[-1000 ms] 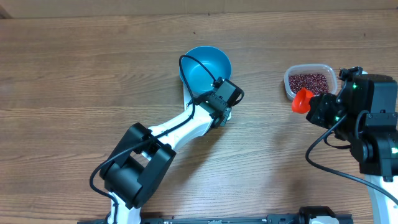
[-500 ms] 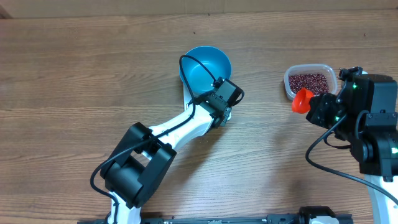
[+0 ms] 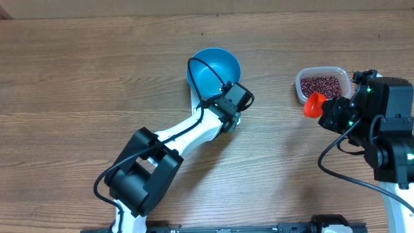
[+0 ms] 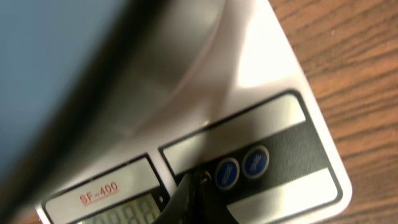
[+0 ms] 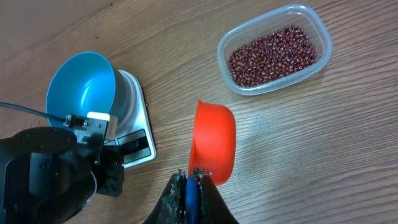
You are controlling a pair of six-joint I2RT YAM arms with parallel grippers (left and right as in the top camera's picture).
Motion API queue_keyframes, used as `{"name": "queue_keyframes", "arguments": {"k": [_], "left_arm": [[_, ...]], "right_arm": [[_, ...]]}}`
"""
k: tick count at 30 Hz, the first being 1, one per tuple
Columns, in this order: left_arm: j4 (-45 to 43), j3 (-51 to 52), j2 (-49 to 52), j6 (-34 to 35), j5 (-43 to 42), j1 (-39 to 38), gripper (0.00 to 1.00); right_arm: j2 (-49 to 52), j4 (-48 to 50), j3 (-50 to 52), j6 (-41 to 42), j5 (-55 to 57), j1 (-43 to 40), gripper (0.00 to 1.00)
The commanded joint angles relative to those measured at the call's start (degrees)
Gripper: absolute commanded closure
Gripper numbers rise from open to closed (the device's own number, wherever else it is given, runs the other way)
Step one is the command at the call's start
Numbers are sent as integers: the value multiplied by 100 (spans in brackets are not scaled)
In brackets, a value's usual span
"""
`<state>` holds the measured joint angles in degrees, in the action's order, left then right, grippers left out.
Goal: Scoop item into bowl and weigh 150g on scale
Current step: 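Lift the left gripper back from the scale buttons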
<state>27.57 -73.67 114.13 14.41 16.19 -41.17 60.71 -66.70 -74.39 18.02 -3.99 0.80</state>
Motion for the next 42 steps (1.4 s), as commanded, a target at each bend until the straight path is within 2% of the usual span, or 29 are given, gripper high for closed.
{"name": "queue_keyframes", "arguments": {"k": [1, 11, 17, 19, 20, 21, 23, 24, 34, 42], "left_arm": [[251, 90, -101, -111, -407, -52, 96], [699, 90, -785, -101, -422, -323, 96], [1034, 90, -1338, 234, -420, -304, 96], [1115, 90, -1541, 232, -415, -291, 90], [1165, 90, -1646, 232, -400, -273, 85], [1215, 90, -1742, 232, -400, -254, 71], [1322, 90, -1928, 232, -402, -199, 28], [1377, 90, -2002, 234, -402, -168, 0], [1801, 90, -2535, 409, -444, 358, 1], [2070, 90, -2944, 256, -876, 752, 1]], "right_arm": [[-13, 63, -98, -11, 74, 11, 96], [-13, 83, -98, -11, 74, 11, 96], [-13, 90, -98, -11, 76, 11, 96], [-13, 96, -98, -11, 76, 11, 96], [-13, 101, -98, -11, 76, 11, 96], [-13, 101, -98, -11, 76, 11, 96], [-13, 101, -98, -11, 76, 11, 96], [-13, 103, -98, -11, 76, 11, 96], [-13, 103, -98, -11, 76, 11, 96], [-13, 90, -98, -11, 74, 11, 96]]}}
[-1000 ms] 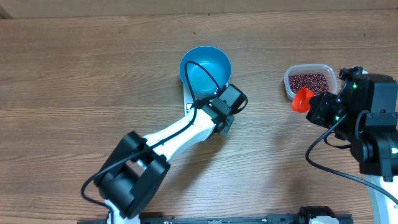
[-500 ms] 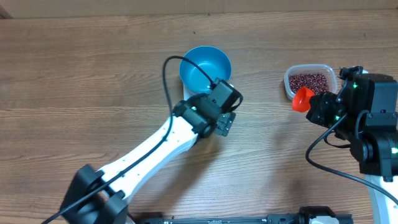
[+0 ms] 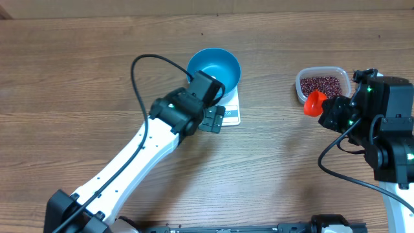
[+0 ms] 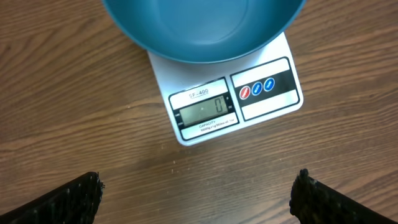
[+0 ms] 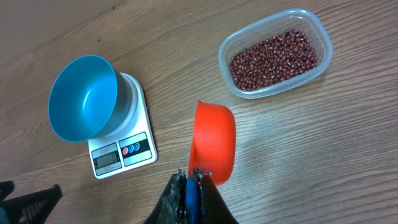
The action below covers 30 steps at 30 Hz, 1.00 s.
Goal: Scoop item into bowl and weigh 150g on scale
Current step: 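Lift the left gripper back from the scale buttons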
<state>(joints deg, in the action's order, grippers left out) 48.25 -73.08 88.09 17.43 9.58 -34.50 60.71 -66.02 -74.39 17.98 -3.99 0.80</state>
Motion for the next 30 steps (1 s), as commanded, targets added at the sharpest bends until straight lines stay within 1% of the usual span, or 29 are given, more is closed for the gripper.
{"name": "queue_keyframes", "arguments": {"k": [1, 6, 10, 12, 16, 18, 28, 30], "left_arm": [[-42, 33, -433, -90, -219, 105, 0], [-247, 33, -914, -592, -315, 116, 1], [-116, 111, -1226, -625, -417, 205, 0], [-155, 195, -1340, -640, -636, 341, 0], [-243, 389, -1574, -962, -1360, 608, 0], [-210, 466, -1676, -1069, -1528, 684, 1], [-219, 704, -1943, -1169, -1486, 710, 0], [-278, 704, -1943, -1145, -1335, 710, 0]], "right_arm": [[-13, 7, -98, -7, 74, 11, 96], [-13, -35, -98, -7, 74, 11, 96], [-13, -81, -98, -7, 74, 11, 96], [-13, -109, -98, -7, 74, 11, 96], [-13, -181, -98, -9, 76, 11, 96], [-13, -184, -98, -9, 74, 11, 96], [-13, -177, -98, -7, 74, 11, 96], [-13, -177, -98, -7, 74, 11, 96]]}}
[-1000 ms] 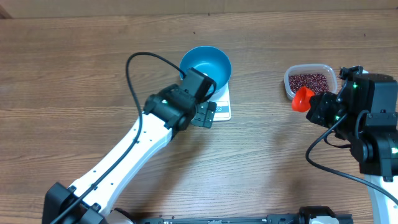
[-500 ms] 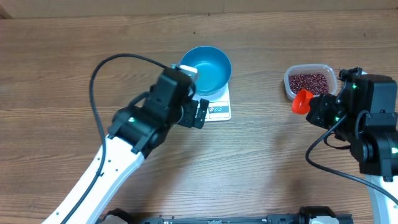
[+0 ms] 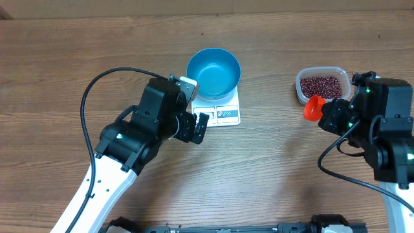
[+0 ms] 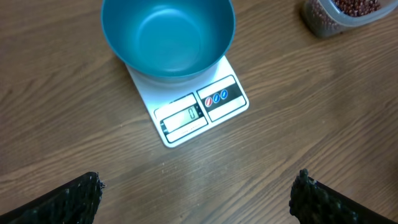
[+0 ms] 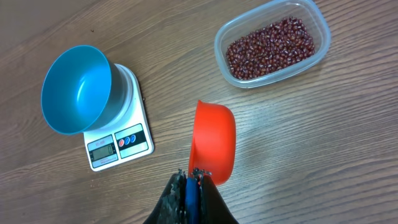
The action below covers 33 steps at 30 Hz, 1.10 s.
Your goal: Scoop item into bowl and weigh 150g on scale
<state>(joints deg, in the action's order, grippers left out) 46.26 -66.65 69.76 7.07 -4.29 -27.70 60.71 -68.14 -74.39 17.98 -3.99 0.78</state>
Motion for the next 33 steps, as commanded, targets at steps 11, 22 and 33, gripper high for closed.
{"name": "queue_keyframes", "arguments": {"k": [11, 22, 33], "left_arm": [[-44, 61, 2, -109, 63, 31, 1], [-20, 61, 26, -114, 227, 31, 0], [-254, 61, 26, -192, 719, 31, 1]], "right_arm": [[-13, 37, -98, -11, 76, 13, 96], [-13, 74, -98, -28, 76, 13, 96], [-13, 92, -98, -48, 96, 13, 96]]}}
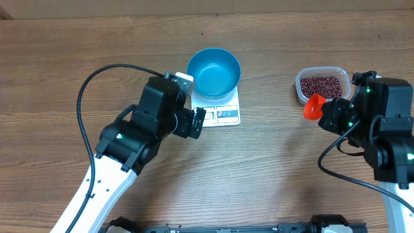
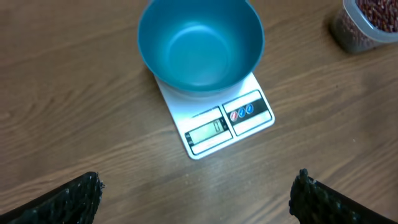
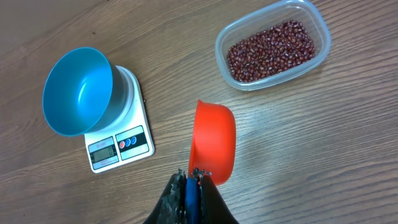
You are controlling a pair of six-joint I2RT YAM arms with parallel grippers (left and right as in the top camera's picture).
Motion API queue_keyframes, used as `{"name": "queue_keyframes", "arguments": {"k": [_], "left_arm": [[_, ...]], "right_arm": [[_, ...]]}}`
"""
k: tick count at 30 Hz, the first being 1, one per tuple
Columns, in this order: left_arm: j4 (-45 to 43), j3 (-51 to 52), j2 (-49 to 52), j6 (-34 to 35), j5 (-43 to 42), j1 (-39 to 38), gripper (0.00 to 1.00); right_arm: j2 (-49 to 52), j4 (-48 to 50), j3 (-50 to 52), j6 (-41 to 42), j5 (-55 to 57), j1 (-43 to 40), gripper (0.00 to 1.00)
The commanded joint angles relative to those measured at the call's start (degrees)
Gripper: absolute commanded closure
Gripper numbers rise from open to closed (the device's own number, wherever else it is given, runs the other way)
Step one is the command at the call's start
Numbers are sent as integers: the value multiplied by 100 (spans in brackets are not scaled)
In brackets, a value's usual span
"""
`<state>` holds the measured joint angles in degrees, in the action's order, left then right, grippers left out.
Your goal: Scoop item into bowl and weigh 150g on scale
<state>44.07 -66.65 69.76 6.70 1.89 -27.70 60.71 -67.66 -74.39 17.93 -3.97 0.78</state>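
An empty blue bowl [image 1: 214, 70] stands on the white scale [image 1: 220, 110], whose display [image 2: 208, 129] faces the front. A clear tub of red beans [image 1: 321, 85] sits at the right. My right gripper [image 3: 191, 175] is shut on the blue handle of an orange scoop [image 3: 213, 142], held in the air just in front of the tub, empty side up. My left gripper [image 1: 199, 123] hangs open just left of the scale's front, its fingertips [image 2: 74, 196] wide apart with nothing between them.
Bare wooden table [image 1: 77, 71] lies all round. The left arm's black cable [image 1: 90, 116] loops over the left half. The right arm's body [image 1: 388, 136] fills the right edge.
The left gripper shifted slightly, so the bowl and scale sit a little further right in its view. The right gripper and scoop have hardly moved.
First the left gripper was down at the scale's buttons, its view filled by the panel. Then it was open and raised, the display lit. It then stood further back to the left. The right gripper held the scoop near the tub throughout.
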Motion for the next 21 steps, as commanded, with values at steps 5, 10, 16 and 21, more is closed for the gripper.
{"name": "queue_keyframes", "arguments": {"k": [5, 10, 16, 21], "left_arm": [[-48, 61, 26, -157, -66, 31, 1], [-55, 61, 26, -162, -153, 31, 0], [-66, 61, 26, -354, -415, 31, 0], [-81, 61, 26, -546, -645, 31, 0]], "right_arm": [[-13, 48, -98, -42, 92, 13, 96], [-13, 48, -98, -42, 94, 13, 96], [-13, 48, -98, -39, 92, 13, 96], [-13, 52, -98, -42, 92, 13, 96]]}}
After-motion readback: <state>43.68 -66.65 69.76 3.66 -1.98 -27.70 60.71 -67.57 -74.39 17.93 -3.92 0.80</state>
